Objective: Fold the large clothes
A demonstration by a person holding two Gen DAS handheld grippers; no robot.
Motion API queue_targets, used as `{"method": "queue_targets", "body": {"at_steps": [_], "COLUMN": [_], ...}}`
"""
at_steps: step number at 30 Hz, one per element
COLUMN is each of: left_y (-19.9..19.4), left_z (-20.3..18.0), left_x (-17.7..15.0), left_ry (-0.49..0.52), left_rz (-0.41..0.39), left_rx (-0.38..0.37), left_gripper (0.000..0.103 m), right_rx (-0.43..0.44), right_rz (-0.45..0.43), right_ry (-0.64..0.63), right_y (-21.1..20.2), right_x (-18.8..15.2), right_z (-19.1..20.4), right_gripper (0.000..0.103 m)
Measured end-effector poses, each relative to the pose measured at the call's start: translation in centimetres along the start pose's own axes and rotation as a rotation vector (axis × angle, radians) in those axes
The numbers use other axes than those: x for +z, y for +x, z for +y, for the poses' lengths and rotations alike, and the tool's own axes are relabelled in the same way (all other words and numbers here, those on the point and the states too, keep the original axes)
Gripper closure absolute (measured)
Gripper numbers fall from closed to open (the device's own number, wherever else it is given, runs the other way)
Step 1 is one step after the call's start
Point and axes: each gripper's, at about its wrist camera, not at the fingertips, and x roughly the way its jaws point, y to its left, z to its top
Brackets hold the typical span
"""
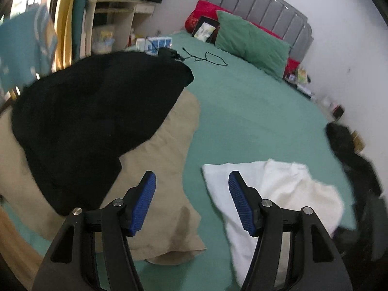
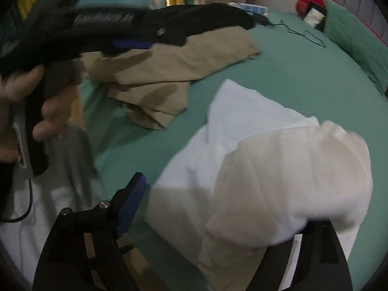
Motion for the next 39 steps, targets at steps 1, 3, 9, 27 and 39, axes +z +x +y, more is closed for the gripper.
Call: {"method": "queue_targets", "body": {"at_steps": [1, 3, 9, 27, 39], "left_y": [0.0, 0.0, 1.0, 11.4, 7.7], "left_z": [0.1, -0.5, -7.0, -19.8, -8.8], "left_x": [0.0, -0.1, -0.5, -4.5, -3.0], "left_ry": [-0.014, -0.016, 0.104, 0.588, 0.234], "left_rz": [0.004, 0.013, 0.073, 0.391, 0.155], "left_rx": [-0.020, -0.069, -0.264, -0.145, 0.183], "left_gripper": [0.037, 0.037, 0.037, 0.037, 0.037], "right_rx": [-0.014, -0.029, -0.071, -0.232, 0.199], "right_rz": [0.003, -0.001, -0.067, -0.214, -0.272], "right_ry": [-0.013, -0.016, 0.038, 0.604, 0.882], "right_y": [-0.1, -0.4, -3.9, -11.1, -3.5], "right_x": [-0.3, -0.7, -2.1, -11.7, -13.7], "right_z": [0.2, 0.4, 0.7, -13.2, -17.9], "right_gripper": [0.023, 0.023, 0.023, 0.022, 0.022]}}
